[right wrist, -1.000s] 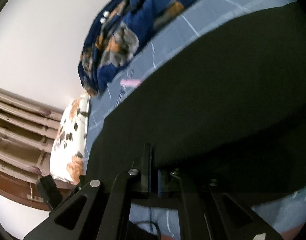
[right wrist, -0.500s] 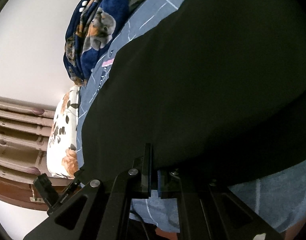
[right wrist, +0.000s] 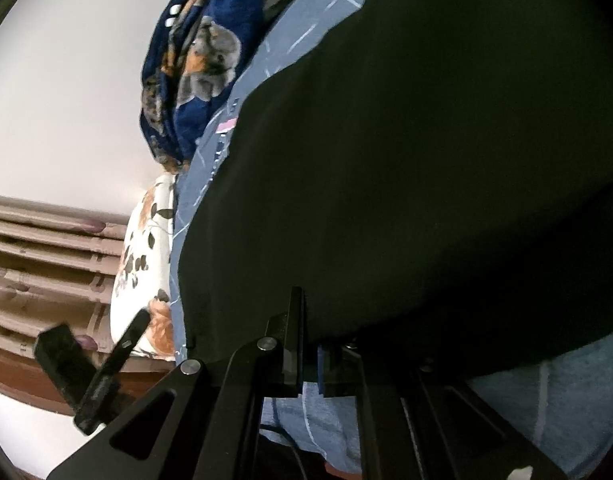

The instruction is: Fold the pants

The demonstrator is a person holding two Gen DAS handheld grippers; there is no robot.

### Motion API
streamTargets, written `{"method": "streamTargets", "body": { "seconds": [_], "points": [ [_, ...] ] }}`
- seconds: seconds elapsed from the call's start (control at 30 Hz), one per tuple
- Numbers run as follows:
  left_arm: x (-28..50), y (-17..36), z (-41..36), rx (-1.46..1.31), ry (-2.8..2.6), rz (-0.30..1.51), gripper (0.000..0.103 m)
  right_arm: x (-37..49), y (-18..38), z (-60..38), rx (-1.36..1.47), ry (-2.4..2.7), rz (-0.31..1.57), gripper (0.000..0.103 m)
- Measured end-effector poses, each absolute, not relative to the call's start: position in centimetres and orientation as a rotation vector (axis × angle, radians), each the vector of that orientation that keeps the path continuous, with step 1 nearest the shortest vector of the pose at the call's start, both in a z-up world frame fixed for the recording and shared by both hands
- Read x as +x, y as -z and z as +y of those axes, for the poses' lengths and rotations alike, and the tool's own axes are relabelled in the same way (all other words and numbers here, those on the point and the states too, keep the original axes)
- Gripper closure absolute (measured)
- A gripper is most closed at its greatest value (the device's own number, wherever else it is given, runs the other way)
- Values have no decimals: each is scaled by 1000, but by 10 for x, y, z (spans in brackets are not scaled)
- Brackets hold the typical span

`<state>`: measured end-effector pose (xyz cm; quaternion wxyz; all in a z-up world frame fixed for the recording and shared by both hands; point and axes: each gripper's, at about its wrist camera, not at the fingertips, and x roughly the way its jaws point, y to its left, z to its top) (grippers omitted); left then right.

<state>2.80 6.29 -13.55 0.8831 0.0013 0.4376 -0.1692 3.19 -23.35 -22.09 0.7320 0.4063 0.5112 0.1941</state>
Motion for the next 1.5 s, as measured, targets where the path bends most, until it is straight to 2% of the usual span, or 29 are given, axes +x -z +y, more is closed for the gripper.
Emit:
{"method": "streamTargets", "body": {
  "seconds": [0.13,0.27,0.47,0.57,0.7,0.8,1.17,1.37,1.5],
  "points": [
    [43,172,58,-27,344,988,80,31,221,-243,928,-445,1104,94],
    [43,181,61,-54,342,994,80,32,216,-278,993,-427,1062,87],
    [46,182,60,-54,334,1009,80,38,211,-402,1073,-222,882,85],
    [49,182,61,-55,334,1016,80,33,219,-483,1215,-115,760,85],
    [51,183,64,-81,333,1024,80,19,219,-571,1285,27,649,87],
    [51,184,67,-115,328,1024,80,8,214,-613,1294,93,608,95],
    [56,182,67,-108,326,1062,80,-31,184,-625,1157,155,614,99],
    [57,181,71,-113,350,1075,80,-58,216,-636,1220,197,683,100],
    [56,181,70,-100,362,1074,80,-65,216,-637,1217,200,670,100]
  ]
}}
